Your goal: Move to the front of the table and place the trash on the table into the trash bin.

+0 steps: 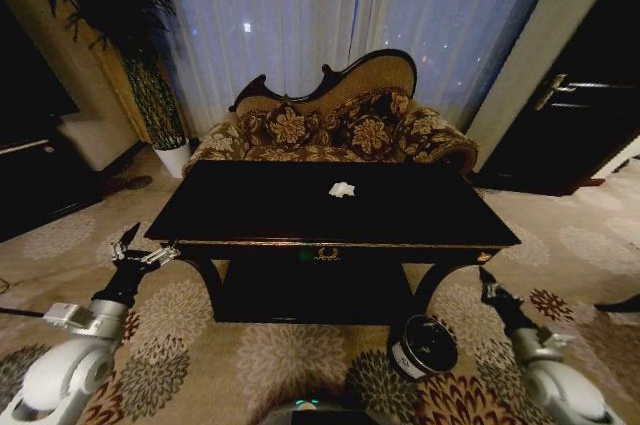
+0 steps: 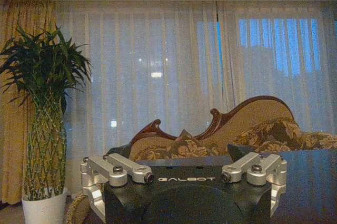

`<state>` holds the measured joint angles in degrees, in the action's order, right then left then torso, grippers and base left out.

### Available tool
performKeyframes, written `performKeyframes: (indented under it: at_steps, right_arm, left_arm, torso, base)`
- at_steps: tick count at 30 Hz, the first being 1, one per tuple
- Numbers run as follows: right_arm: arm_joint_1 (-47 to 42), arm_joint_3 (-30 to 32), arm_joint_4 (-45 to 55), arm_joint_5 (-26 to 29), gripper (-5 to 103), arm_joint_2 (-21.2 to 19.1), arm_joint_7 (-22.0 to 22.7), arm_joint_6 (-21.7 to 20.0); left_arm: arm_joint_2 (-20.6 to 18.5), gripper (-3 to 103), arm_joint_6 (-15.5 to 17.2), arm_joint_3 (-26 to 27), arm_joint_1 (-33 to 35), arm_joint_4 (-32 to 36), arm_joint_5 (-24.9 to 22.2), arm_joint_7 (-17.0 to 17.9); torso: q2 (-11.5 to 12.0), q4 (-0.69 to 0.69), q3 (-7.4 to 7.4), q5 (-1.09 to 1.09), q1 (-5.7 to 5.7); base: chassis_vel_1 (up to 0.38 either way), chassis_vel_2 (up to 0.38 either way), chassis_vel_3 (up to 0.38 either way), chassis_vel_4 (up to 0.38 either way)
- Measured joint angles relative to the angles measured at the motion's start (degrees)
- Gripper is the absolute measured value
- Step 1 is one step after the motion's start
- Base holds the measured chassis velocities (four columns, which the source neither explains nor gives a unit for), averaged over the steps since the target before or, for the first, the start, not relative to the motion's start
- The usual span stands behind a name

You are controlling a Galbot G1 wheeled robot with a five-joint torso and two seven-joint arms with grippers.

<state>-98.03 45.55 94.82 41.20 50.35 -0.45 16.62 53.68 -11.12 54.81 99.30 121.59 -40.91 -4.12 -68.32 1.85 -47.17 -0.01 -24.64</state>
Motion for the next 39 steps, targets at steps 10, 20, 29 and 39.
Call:
performKeyframes:
  at_steps: [10, 20, 29, 39]
  right_arm:
    - [8.09, -8.88, -12.24, -4.68, 0, 1.58, 0.28, 1.65]
    - [14.47, -13.26, -22.40, -7.60, 0, 2.63, 0.14, 4.01]
    - [17.88, -16.21, -31.07, -9.14, 0, 4.42, -0.74, 5.40]
    - [23.46, -21.17, -41.11, -11.40, 0, 5.24, -1.01, 7.19]
  left_arm:
    - [0.00, 100, 0.00, 0.00, 0.00, 0.00, 0.00, 0.00]
    - [0.00, 100, 0.00, 0.00, 0.00, 0.00, 0.00, 0.00]
    - [0.00, 100, 0.00, 0.00, 0.00, 0.00, 0.00, 0.00]
    - [0.00, 100, 0.00, 0.00, 0.00, 0.00, 0.00, 0.00]
  torso:
    - [0.00, 0.00, 0.00, 0.02, 0.00]
    - [0.00, 0.00, -0.01, 0.01, 0.00]
    - [0.00, 0.00, 0.00, 0.01, 0.00]
    - [0.00, 0.00, -0.01, 0.01, 0.00]
  base:
    - [0.000, 0.000, 0.000, 0.000]
    - [0.000, 0.000, 0.000, 0.000]
    - [0.000, 0.000, 0.000, 0.000]
    - [0.000, 0.000, 0.000, 0.000]
